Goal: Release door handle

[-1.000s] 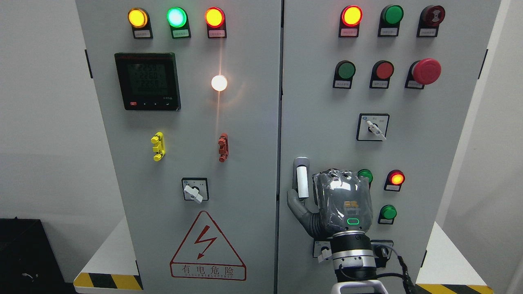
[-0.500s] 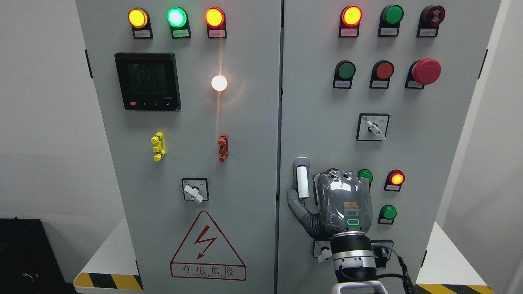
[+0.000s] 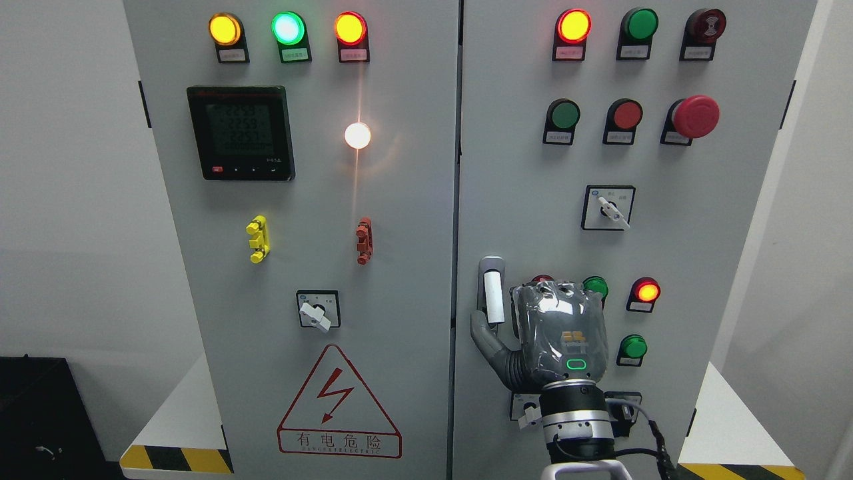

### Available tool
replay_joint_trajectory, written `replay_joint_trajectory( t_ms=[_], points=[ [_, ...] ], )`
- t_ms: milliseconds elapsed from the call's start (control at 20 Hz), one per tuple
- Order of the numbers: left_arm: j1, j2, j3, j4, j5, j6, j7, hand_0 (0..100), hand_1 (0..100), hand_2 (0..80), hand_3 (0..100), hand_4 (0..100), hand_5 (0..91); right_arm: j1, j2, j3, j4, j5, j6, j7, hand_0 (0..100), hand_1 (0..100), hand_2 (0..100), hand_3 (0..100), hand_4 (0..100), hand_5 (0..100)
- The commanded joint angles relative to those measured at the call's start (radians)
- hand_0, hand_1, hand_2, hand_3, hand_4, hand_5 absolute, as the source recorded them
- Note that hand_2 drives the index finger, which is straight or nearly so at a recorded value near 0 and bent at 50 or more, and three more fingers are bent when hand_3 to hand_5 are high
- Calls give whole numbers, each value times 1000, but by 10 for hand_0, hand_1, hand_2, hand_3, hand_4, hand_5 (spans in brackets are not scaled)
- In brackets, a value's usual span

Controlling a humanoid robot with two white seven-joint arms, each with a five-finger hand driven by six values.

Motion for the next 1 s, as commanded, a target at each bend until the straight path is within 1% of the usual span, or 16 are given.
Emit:
replay_joint_trajectory(
  t_ms=[0,600,950],
  points=[
    [17,0,0,0,-1,-1,0,120,556,0,0,0,0,2,-1,-2,-3,0,0,-1,460,385,969,1000,1000,985],
    [17,0,0,0,0,-1,0,120,556,0,0,0,0,5,-1,-8,-3,8,2,-3,487,392,969,1000,1000,984],
    [17,0,0,0,-1,-1,0,120,556,0,0,0,0,5,-1,-16,-4,9,2,-3,478,399,968,1000,1000,984]
  ],
)
